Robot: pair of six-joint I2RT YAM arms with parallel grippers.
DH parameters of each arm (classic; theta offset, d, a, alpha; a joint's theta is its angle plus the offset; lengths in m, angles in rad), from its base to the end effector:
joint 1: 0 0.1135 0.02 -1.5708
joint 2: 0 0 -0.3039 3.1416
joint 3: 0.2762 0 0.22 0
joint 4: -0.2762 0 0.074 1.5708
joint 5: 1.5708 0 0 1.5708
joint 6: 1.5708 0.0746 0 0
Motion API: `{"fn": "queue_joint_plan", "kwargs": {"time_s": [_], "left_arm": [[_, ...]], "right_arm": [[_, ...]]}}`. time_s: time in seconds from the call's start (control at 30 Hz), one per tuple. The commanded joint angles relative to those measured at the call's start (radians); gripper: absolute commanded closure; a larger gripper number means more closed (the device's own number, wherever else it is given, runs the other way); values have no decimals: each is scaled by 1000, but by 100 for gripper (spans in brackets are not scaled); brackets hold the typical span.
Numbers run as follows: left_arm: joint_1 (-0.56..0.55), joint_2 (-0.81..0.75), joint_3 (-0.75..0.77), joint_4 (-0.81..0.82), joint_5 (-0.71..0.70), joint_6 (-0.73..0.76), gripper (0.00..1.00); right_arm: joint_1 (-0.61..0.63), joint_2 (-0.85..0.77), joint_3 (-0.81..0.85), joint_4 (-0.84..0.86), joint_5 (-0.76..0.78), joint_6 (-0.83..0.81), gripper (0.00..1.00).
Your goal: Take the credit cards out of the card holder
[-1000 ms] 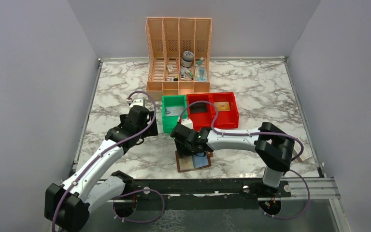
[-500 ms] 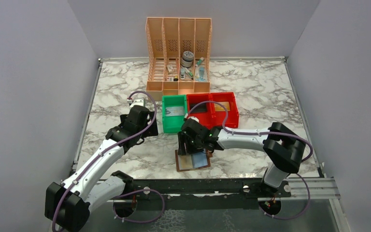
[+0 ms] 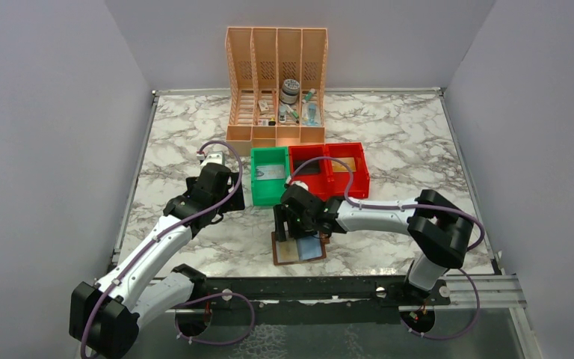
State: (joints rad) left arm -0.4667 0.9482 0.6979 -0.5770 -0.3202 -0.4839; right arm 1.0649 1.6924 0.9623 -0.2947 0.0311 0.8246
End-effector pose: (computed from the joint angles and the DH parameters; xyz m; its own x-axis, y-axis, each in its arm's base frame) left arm 0.1541 -0.0513 0.2595 -0.6921 -0.1458 -0.7069 -0.0962 0.9893 -0.1098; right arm 0.1628 0.2891 0.1917 -0.9174 -0.1414 -0.3720 -0.2841 0.8873 0.3632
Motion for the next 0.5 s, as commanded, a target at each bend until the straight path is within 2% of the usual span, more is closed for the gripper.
{"fn": "queue_joint_plan", "kwargs": {"time_s": [0.0,0.2,0.47], "left_arm": [[3,-10,23,9,24,1,1],[3,-22,24,8,10,1,1],[3,-27,25,9,3,1,1]], "right_arm": [[-2,-22,16,-26,-9,-25,29],[0,-92,34,-73,54,-39,29],[26,-19,80,-122,71,-21,29]]}}
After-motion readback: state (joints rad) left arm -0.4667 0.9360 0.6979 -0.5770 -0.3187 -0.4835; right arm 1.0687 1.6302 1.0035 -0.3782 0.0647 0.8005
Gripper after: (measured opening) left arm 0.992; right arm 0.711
